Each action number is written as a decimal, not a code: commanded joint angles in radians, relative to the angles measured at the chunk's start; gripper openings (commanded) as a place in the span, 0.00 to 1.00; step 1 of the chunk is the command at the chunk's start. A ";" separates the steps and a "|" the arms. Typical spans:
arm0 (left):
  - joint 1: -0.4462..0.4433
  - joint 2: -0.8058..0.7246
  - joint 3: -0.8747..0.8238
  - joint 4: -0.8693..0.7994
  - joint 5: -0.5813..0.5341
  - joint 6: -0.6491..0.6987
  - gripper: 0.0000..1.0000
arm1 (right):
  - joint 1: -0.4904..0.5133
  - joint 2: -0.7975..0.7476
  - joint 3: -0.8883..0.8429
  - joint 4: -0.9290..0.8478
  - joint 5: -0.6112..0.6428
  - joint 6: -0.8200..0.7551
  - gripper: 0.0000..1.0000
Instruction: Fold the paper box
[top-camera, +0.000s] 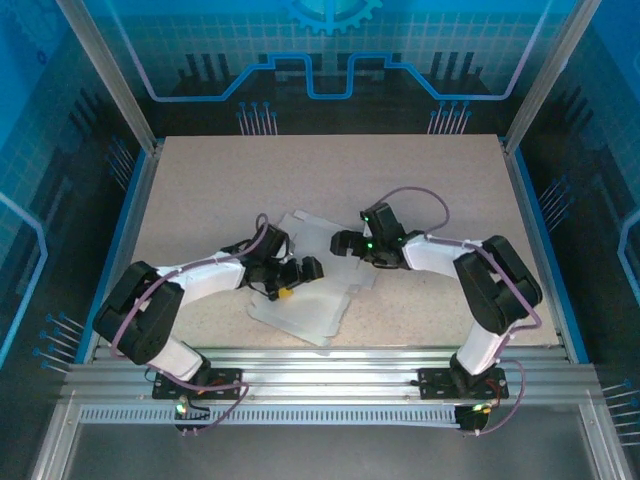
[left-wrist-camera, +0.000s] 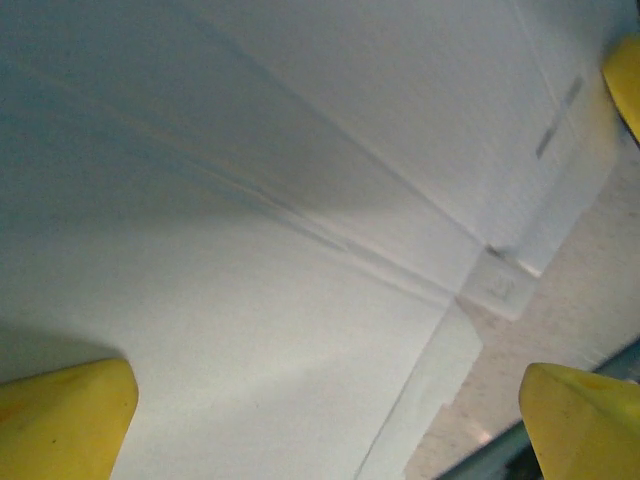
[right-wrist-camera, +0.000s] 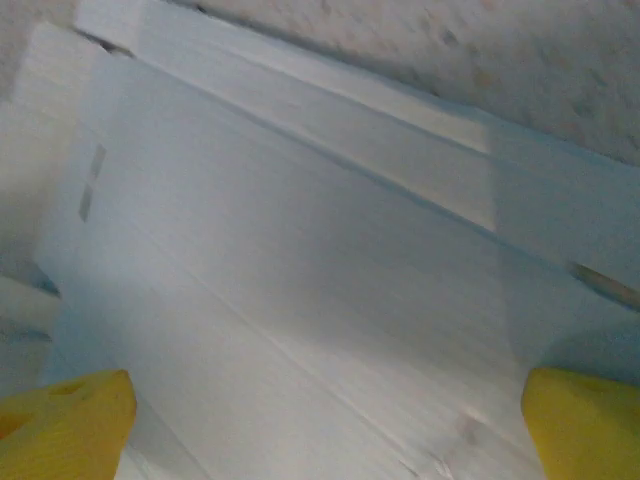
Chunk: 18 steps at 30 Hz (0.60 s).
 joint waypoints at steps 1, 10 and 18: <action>-0.039 -0.013 -0.019 0.167 0.059 -0.120 0.99 | 0.001 0.037 0.107 -0.020 -0.056 -0.073 1.00; 0.004 -0.149 0.115 -0.122 -0.055 0.124 0.99 | 0.026 -0.171 0.050 -0.029 -0.012 -0.158 1.00; 0.186 -0.084 0.267 -0.261 0.052 0.326 0.99 | 0.078 -0.410 -0.120 -0.064 0.014 -0.114 1.00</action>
